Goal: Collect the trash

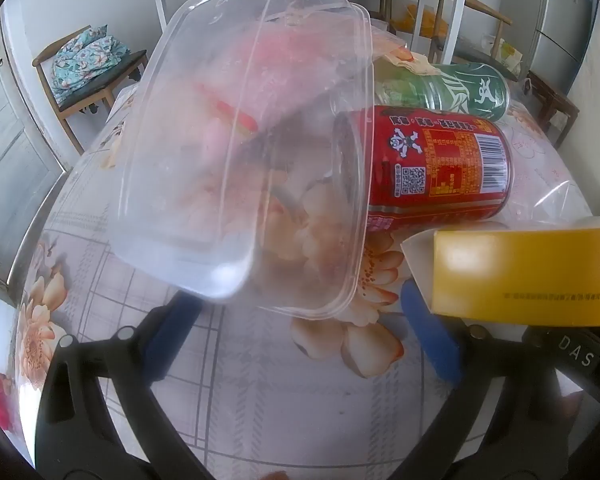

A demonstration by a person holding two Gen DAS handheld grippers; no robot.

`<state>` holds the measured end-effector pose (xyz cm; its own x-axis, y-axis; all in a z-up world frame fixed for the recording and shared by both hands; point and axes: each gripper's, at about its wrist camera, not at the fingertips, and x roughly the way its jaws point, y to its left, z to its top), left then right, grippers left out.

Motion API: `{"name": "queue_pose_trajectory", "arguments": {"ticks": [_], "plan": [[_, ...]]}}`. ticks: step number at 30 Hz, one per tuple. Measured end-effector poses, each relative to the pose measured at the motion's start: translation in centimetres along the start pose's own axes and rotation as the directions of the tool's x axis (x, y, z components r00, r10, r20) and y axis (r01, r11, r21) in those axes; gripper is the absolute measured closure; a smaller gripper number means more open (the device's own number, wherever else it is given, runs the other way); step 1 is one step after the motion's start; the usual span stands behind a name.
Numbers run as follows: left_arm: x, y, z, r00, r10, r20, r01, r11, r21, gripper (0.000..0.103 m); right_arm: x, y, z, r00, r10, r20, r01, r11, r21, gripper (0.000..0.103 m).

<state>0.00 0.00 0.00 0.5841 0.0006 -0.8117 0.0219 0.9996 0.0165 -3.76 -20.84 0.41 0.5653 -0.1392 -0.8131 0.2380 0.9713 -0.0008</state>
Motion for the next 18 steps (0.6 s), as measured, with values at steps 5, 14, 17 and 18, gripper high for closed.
{"name": "queue_pose_trajectory", "arguments": {"ticks": [5, 14, 17, 18], "plan": [[0.04, 0.0, 0.02, 1.0, -0.001, -0.005, 0.001, 1.0, 0.0, 0.007, 0.02, 0.01, 0.01, 1.0, -0.002, -0.003, 0.002, 1.0, -0.002, 0.005], [0.01, 0.0, 0.01, 1.0, -0.001, -0.002, 0.001, 1.0, -0.001, 0.007, 0.01, 0.02, 0.0, 1.0, -0.002, 0.0, 0.002, 1.0, -0.001, 0.005], [0.01, 0.0, 0.0, 1.0, -0.001, -0.001, 0.001, 1.0, -0.001, 0.007, -0.01, 0.01, -0.01, 1.0, -0.002, 0.001, 0.002, 1.0, -0.001, 0.005], [0.01, 0.0, 0.0, 1.0, -0.001, -0.001, 0.001, 1.0, -0.001, 0.007, 0.0, 0.02, -0.01, 1.0, -0.002, 0.001, 0.002, 1.0, -0.001, 0.005]]}}
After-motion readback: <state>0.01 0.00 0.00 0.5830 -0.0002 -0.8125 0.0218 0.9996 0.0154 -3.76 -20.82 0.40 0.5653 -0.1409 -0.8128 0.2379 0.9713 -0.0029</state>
